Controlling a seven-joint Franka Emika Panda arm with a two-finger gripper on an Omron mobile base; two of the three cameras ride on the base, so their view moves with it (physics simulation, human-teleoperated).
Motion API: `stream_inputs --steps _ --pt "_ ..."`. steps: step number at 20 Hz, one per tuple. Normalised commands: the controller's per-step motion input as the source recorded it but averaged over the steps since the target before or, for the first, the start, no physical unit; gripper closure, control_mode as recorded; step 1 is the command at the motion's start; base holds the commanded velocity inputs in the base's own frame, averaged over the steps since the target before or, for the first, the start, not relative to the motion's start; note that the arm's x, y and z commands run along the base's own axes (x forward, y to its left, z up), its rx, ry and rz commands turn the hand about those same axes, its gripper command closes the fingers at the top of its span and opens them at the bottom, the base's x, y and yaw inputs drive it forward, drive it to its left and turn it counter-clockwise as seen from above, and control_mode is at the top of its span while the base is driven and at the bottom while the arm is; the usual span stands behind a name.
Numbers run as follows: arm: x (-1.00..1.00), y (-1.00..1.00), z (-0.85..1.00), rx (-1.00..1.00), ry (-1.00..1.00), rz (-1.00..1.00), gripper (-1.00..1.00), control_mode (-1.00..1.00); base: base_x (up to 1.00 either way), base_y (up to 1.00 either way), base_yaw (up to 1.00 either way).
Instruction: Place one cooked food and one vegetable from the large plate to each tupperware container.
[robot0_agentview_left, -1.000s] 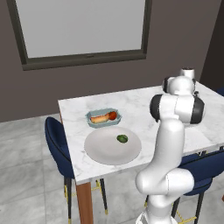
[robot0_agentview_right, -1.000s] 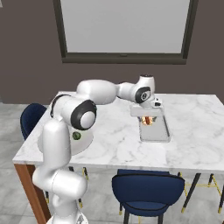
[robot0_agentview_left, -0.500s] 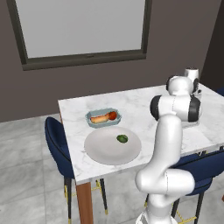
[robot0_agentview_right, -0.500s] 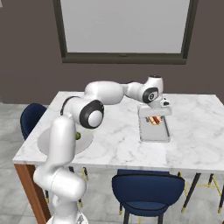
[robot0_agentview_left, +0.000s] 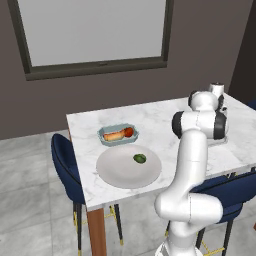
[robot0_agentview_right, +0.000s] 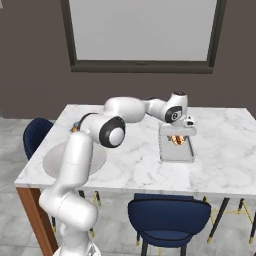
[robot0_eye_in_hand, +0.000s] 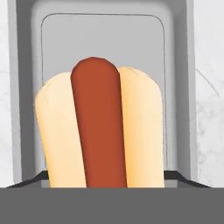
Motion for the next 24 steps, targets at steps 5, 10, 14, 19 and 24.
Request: stream_inputs --steps 5,10,14,19,24 --pt "0.30 -0.05 -0.26 0.00 -0.02 -0.05 1.00 -1.00 0.00 0.00 0.00" --pt "0.16 -0.34 -0.30 0.00 -0.09 0.00 1.00 -1.00 0.00 0.00 0.00" --pt "0.02 -0.10 -0.16 0.00 -0.01 0.00 1.00 -1.00 0.00 0.00 0.00" --pt "0.00 0.00 0.00 0.00 0.00 0.00 -1.00 -1.00 0.00 0.00 0.00" --pt "0.00 0.00 0.00 0.00 0.00 0.00 -1.00 -1.00 0.00 0.00 0.00"
